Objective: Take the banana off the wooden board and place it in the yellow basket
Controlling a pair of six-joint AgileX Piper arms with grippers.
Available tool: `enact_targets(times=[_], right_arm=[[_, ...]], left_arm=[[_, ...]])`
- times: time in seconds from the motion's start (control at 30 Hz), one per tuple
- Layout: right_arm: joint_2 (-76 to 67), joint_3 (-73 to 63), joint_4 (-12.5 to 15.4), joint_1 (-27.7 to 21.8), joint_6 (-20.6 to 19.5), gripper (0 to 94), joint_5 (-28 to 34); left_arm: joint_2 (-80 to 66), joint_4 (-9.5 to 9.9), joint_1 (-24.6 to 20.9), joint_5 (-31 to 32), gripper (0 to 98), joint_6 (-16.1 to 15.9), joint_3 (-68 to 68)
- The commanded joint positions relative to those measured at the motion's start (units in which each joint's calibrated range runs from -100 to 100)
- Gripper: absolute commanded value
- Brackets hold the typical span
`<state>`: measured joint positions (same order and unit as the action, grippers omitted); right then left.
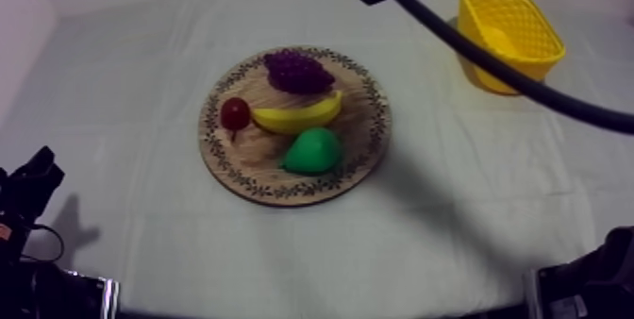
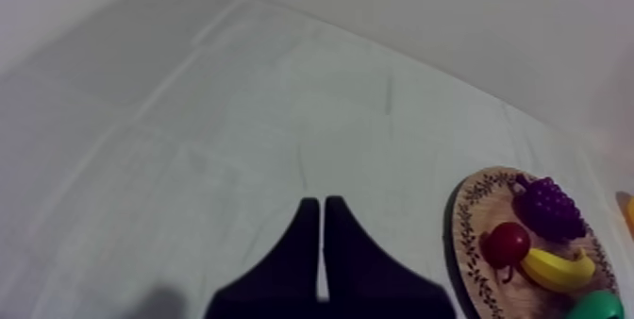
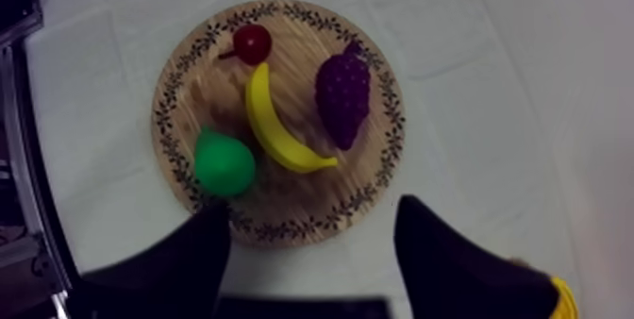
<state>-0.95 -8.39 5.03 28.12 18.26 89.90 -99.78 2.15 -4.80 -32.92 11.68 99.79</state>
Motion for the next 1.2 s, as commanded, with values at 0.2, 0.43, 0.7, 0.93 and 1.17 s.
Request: enact_targets(times=[0.2, 0.43, 0.7, 0.93, 1.17], right_arm=[[3.2, -0.7, -0.4, 0.3, 1.2, 57.7, -0.7], [8.8, -1.2, -0.5, 1.0, 2.6, 57.6, -2.2], [17.9, -1.8, 0.2, 2.3, 4.1, 56.1, -3.8], [26.5, -3.3, 1.2, 3.4, 5.6, 55.6, -5.5], [34.5, -7.9, 1.9, 3.6, 7.0, 55.4, -6.4]], left_arm=[[0.0, 0.03, 0.0, 0.0, 0.1, 0.0, 0.0], [0.0, 0.03, 0.0, 0.0, 0.1, 0.0, 0.0], [0.0, 0.03, 0.0, 0.0, 0.1, 0.0, 0.0], [0.0, 0.03, 0.0, 0.0, 0.1, 0.0, 0.0], [0.0, 0.03, 0.0, 0.0, 0.1, 0.0, 0.0]])
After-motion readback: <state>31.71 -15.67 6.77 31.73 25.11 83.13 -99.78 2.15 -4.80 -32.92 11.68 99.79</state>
